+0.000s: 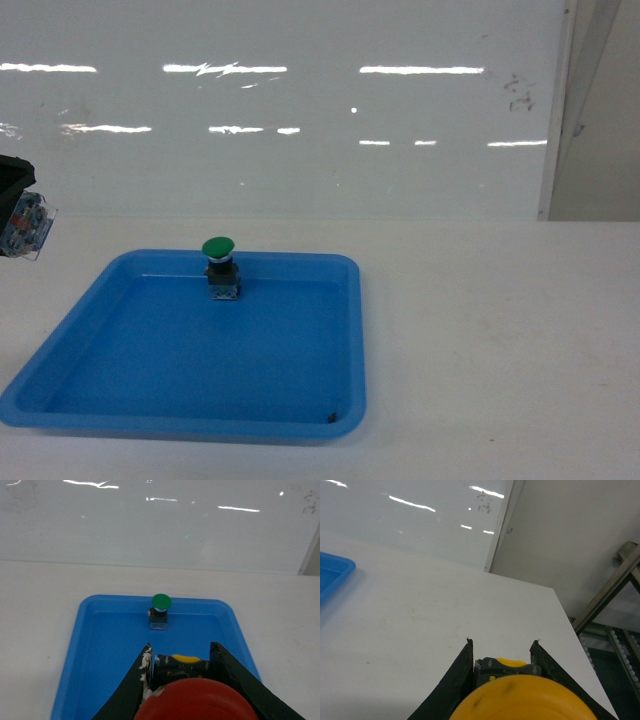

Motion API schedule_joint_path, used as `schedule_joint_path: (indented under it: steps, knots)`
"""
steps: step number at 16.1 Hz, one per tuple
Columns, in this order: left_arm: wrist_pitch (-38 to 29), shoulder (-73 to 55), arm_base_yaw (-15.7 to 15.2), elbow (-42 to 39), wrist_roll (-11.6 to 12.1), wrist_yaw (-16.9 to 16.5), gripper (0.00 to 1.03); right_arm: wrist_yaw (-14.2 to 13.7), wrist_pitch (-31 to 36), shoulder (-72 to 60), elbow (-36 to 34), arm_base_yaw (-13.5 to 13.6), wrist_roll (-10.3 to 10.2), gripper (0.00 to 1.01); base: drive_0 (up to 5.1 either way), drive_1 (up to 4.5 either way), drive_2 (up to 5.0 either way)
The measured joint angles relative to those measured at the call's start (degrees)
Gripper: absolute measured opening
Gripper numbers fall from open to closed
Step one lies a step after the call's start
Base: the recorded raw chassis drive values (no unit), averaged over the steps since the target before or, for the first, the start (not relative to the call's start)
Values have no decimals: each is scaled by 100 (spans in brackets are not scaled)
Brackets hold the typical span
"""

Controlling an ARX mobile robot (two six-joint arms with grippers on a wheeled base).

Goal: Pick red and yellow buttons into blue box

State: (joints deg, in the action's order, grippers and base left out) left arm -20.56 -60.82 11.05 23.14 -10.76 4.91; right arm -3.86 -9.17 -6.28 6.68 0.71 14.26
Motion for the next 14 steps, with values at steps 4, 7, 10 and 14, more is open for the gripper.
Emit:
schedule_joint_path:
  steps: [4, 7, 10, 14]
  knots:
    - [-4, 2, 11, 0, 0, 0, 29, 2, -11, 2, 0, 0, 0, 29, 503, -238, -238]
    - [0, 0, 13, 0, 0, -11, 29, 2, -17, 0, 0, 0, -2, 29, 503, -238, -238]
    - [4, 4, 11, 0, 0, -4, 29, 0, -15, 0, 0, 2, 0, 29, 503, -238, -238]
    - [-9, -9, 11, 0, 0, -7, 29, 0, 0, 2, 0, 2, 0, 29, 481, -360, -115]
